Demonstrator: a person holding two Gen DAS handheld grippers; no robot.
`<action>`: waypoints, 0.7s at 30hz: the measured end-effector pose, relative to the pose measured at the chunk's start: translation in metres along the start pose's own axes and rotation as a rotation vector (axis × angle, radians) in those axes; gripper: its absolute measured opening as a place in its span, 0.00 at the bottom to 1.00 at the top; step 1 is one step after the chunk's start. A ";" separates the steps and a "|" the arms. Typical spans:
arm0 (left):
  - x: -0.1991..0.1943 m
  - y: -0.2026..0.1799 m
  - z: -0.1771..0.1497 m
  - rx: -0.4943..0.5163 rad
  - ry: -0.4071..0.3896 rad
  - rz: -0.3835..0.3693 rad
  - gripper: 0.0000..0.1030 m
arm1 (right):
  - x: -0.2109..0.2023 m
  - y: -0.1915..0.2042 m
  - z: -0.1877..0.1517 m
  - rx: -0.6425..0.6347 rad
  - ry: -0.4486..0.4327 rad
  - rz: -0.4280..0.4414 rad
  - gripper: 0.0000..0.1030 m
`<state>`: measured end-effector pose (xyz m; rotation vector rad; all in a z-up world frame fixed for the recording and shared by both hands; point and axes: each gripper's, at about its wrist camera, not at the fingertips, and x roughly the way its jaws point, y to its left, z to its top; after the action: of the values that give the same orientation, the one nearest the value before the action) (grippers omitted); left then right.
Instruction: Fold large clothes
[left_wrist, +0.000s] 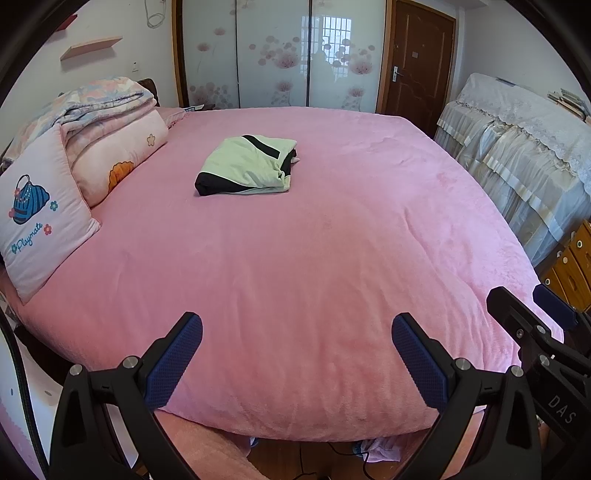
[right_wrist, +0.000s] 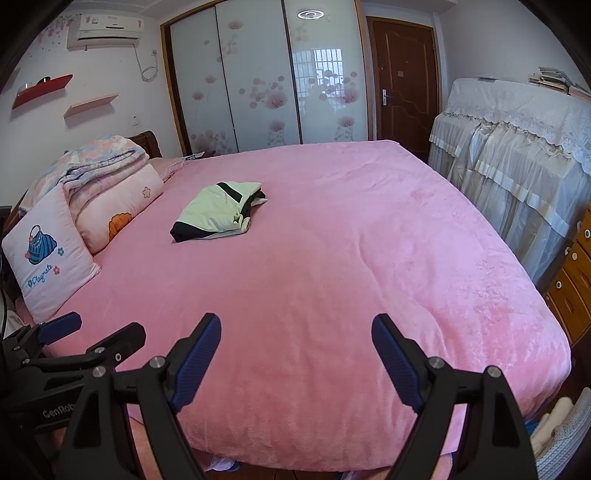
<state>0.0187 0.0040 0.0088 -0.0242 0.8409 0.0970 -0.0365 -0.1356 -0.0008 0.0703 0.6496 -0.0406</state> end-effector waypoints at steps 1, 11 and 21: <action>0.000 -0.001 0.000 -0.001 0.000 0.000 0.99 | -0.001 0.000 0.000 0.000 -0.001 0.000 0.82; -0.001 -0.006 -0.001 0.005 -0.007 0.007 0.99 | -0.001 -0.003 0.000 0.003 -0.002 -0.002 0.82; 0.000 -0.011 -0.003 0.011 -0.007 0.014 0.99 | -0.001 -0.005 0.000 0.007 0.007 -0.001 0.82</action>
<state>0.0175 -0.0069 0.0070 -0.0077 0.8349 0.1054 -0.0375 -0.1406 0.0001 0.0772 0.6567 -0.0433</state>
